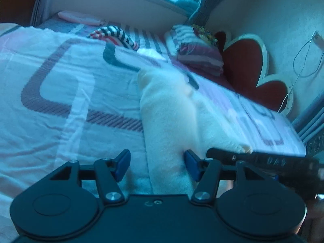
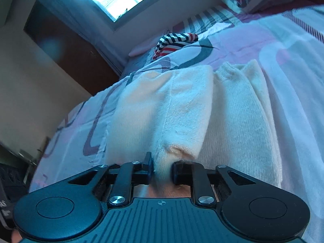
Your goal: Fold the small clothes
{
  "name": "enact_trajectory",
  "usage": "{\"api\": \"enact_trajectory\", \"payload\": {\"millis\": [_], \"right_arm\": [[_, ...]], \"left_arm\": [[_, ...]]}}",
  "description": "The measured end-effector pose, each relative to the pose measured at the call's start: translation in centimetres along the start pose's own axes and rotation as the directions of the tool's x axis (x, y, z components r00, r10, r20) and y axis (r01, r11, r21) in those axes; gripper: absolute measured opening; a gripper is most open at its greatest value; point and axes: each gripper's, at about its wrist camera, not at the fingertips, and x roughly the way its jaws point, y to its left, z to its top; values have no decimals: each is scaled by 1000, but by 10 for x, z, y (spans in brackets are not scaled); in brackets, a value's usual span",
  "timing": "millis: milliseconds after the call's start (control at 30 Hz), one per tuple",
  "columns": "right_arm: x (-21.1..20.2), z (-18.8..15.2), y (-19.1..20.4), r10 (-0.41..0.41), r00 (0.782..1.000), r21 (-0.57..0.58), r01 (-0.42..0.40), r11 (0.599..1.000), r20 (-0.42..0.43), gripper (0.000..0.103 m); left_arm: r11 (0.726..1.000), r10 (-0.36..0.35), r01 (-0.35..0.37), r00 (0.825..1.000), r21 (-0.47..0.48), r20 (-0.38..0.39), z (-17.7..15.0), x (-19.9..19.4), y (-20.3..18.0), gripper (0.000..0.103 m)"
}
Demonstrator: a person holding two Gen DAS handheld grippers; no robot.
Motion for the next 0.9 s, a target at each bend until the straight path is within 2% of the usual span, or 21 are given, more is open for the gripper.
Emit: {"api": "enact_trajectory", "payload": {"millis": [67, 133, 267, 333, 467, 600, 767, 900], "right_arm": [[-7, 0, 6, -27, 999, -50, 28, 998, 18, 15], [-19, 3, 4, -52, 998, -51, 54, 997, 44, 15], [-46, 3, -14, -95, 993, -36, 98, 995, 71, 15], [-36, -1, -30, -114, 993, 4, 114, 993, 23, 15], [-40, -4, -42, -78, 996, 70, 75, 995, 35, 16], [-50, -5, -43, -72, 996, 75, 68, 995, 52, 32], [-63, -11, -60, 11, 999, 181, -16, 983, 30, 32], [-78, -24, -67, 55, 998, 215, -51, 975, -15, 32]], "left_arm": [[1000, 4, -4, 1000, 6, 28, 5, -5, -1, 54], [1000, -9, 9, 999, 15, 32, 12, -4, -5, 54], [995, -41, 43, 999, 89, -25, 16, 9, -25, 54], [991, 6, 2, 998, 133, -61, 11, 22, -33, 56], [994, 17, -8, 996, 113, -84, 6, 33, -30, 56], [991, 23, -12, 996, 130, -87, 6, 32, -29, 58], [992, 21, -8, 994, 124, -103, 5, 27, -28, 61], [990, 16, 1, 993, 144, -121, -6, 14, -29, 61]]}}
